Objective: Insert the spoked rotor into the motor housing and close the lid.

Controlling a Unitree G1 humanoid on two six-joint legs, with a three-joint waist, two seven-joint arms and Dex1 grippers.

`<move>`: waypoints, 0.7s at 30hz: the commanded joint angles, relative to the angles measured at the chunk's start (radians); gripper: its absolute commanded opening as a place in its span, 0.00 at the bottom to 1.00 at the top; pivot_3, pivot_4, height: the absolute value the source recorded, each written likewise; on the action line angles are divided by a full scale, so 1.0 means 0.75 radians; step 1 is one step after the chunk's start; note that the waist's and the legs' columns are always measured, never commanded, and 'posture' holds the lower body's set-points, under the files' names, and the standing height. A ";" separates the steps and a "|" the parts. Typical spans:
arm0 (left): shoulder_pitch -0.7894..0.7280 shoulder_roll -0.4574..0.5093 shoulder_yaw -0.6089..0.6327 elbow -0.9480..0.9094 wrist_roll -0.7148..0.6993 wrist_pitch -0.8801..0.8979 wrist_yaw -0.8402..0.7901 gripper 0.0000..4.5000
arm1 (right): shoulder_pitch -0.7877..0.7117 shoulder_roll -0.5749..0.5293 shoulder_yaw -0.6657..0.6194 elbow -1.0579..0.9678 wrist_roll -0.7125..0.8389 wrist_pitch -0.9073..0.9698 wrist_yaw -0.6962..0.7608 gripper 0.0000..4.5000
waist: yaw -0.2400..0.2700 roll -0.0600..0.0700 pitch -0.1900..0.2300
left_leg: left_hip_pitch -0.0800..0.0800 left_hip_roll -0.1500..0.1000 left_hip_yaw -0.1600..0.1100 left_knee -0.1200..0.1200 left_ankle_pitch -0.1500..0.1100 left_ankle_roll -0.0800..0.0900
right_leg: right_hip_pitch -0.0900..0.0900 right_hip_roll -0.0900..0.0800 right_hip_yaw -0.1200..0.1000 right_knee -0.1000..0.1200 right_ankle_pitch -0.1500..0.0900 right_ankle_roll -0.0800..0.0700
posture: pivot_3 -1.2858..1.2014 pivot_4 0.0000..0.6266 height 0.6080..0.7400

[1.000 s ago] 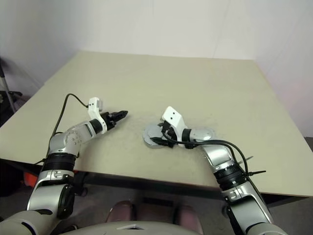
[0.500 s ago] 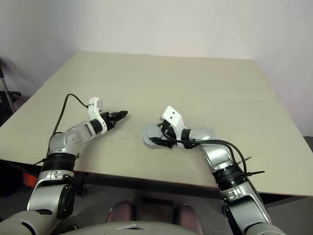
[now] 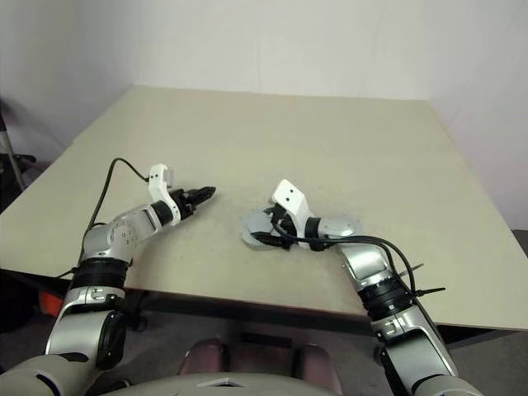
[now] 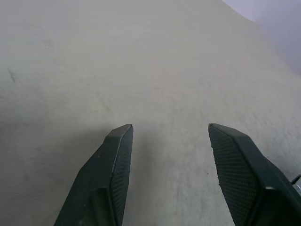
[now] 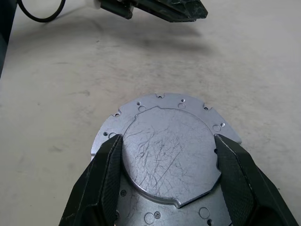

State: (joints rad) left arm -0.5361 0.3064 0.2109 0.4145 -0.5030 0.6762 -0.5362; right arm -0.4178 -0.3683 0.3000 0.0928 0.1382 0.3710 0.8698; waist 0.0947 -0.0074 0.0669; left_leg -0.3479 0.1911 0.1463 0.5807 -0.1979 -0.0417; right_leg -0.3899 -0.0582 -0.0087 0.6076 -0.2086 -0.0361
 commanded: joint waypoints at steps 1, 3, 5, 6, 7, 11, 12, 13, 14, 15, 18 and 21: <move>-0.005 0.010 0.014 -0.051 -0.003 -0.006 -0.001 0.61 | 0.007 -0.017 0.023 0.042 -0.051 0.009 -0.014 0.65 | 0.001 0.000 0.000 | 0.001 0.000 0.000 0.000 0.000 0.000 | 0.000 0.000 0.000 0.000 0.000 0.000 | 0.52 0.00 1.00; -0.003 0.008 0.013 -0.054 -0.004 -0.004 -0.001 0.61 | 0.007 -0.023 0.023 0.038 -0.051 0.009 -0.012 0.65 | 0.001 0.000 0.000 | 0.002 0.000 0.000 0.000 0.000 0.001 | 0.001 0.000 0.000 0.000 0.000 0.000 | 0.52 0.00 1.00; -0.001 0.006 0.011 -0.057 -0.004 -0.003 0.000 0.61 | 0.001 -0.019 0.006 0.037 -0.042 0.017 -0.024 0.65 | 0.001 0.000 0.000 | 0.002 0.000 0.000 0.000 0.000 0.001 | 0.001 0.000 0.000 0.000 0.000 0.000 | 0.52 0.00 1.00; 0.000 0.005 0.011 -0.059 -0.005 -0.002 0.000 0.61 | -0.002 -0.019 0.001 0.035 -0.039 0.021 -0.027 0.65 | 0.001 0.000 0.000 | 0.002 0.000 0.000 0.000 0.000 0.001 | 0.001 0.000 0.000 0.000 0.000 0.000 | 0.52 0.00 1.00; 0.001 0.005 0.010 -0.061 -0.005 -0.002 0.001 0.61 | -0.004 -0.023 0.000 0.031 -0.039 0.020 -0.023 0.65 | 0.001 0.000 0.000 | 0.001 0.000 0.000 0.000 0.000 0.001 | 0.001 0.000 0.000 0.000 0.000 0.000 | 0.52 0.00 1.00; 0.005 0.003 0.011 -0.072 -0.007 0.005 0.004 0.61 | 0.029 -0.053 0.035 0.001 -0.045 0.024 0.022 0.65 | 0.002 0.000 0.000 | 0.001 0.000 0.000 0.000 0.000 0.001 | 0.000 0.000 0.000 0.000 0.000 0.000 | 0.52 0.00 1.00; 0.006 0.003 0.011 -0.073 -0.007 0.005 0.004 0.61 | 0.035 -0.056 0.040 0.007 -0.048 0.034 0.019 0.65 | 0.003 0.000 0.000 | 0.001 0.000 0.000 0.000 0.000 0.001 | 0.000 0.000 0.000 0.000 0.000 0.000 | 0.52 0.00 1.00; 0.007 0.003 0.012 -0.075 -0.008 0.007 0.004 0.61 | 0.039 -0.060 0.046 0.016 -0.055 0.042 0.014 0.65 | 0.004 0.000 0.000 | 0.001 0.000 0.000 0.000 0.000 0.001 | 0.000 0.000 0.000 -0.001 0.000 0.000 | 0.52 0.00 1.00; 0.008 0.003 0.013 -0.076 -0.008 0.008 0.005 0.61 | 0.041 -0.066 0.049 0.033 -0.064 0.045 0.008 0.65 | 0.004 0.000 0.000 | 0.001 0.000 0.000 0.000 0.000 0.001 | 0.000 0.000 0.000 -0.001 0.000 0.000 | 0.52 0.00 1.00; 0.008 0.003 0.013 -0.078 -0.008 0.009 0.005 0.61 | 0.042 -0.071 0.051 0.044 -0.069 0.046 0.004 0.65 | 0.003 0.000 0.000 | 0.001 0.000 0.000 0.000 0.000 0.001 | 0.000 0.000 0.000 -0.001 0.000 0.000 | 0.52 0.00 1.00; 0.008 0.003 0.014 -0.079 -0.008 0.012 0.006 0.61 | 0.037 -0.077 0.052 0.069 -0.080 0.031 -0.007 0.65 | 0.003 0.000 -0.001 | 0.001 0.000 0.000 0.000 0.000 0.001 | 0.001 0.000 0.000 -0.002 0.000 0.000 | 0.52 0.00 1.00; 0.003 -0.003 0.009 -0.080 -0.009 0.015 0.007 0.61 | 0.018 -0.068 0.052 0.096 -0.096 0.030 -0.040 0.65 | 0.003 0.000 -0.001 | 0.001 0.000 0.000 0.000 -0.001 0.002 | 0.001 -0.001 0.000 -0.002 0.000 0.000 | 0.52 0.00 1.00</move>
State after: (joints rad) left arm -0.5225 0.3054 0.2106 0.3921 -0.5032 0.6882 -0.5297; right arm -0.4197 -0.3926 0.3173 0.0936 0.1379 0.3658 0.8687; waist 0.0969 -0.0076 0.0664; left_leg -0.3467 0.1910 0.1463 0.5804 -0.1993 -0.0392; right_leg -0.3887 -0.0586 -0.0086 0.6064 -0.2087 -0.0359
